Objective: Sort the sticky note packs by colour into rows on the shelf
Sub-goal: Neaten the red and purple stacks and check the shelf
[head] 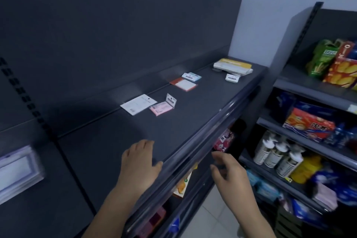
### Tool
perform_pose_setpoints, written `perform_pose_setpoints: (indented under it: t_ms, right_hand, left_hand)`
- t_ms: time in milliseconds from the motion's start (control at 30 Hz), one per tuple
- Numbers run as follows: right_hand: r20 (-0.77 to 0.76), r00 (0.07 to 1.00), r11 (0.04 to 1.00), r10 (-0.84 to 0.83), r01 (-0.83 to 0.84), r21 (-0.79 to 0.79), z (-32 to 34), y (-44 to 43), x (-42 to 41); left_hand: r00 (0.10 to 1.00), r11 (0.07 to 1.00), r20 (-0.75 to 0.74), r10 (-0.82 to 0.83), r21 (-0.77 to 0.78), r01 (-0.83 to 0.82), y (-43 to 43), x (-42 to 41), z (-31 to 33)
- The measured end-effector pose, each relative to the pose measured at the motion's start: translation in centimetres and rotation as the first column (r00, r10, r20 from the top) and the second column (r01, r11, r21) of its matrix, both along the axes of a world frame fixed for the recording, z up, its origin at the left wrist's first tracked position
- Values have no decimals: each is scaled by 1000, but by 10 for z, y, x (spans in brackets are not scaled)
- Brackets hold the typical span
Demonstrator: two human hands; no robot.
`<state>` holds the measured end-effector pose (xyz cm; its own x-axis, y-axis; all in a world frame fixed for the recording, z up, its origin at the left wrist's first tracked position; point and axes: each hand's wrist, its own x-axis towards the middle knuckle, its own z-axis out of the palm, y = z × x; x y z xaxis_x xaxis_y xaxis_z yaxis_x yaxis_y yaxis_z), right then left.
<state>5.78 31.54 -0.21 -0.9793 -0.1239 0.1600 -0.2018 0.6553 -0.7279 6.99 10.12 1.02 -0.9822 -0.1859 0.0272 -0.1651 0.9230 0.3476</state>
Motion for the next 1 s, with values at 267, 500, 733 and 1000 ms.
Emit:
perform_pose_setpoints:
  t_ms: [267, 500, 733, 1000]
  right_hand:
    - [-19, 999, 998, 46, -45, 40, 0, -21, -126]
    - [52, 987, 971, 154, -161, 175, 0, -43, -222]
    - [161, 968, 936, 194, -232, 266, -13, -59, -323]
    - [137, 949, 870, 283, -314, 380, -28, -84, -430]
  left_hand:
    - [990, 988, 21, 140, -70, -138, -42, -109, -11]
    - [966, 957, 54, 254, -161, -243, -83, -171, -18]
    - [940, 942, 122, 319, -147, -301, -104, -213, -35]
    - [866, 893, 225, 447, -61, -446, -103, -242, -44]
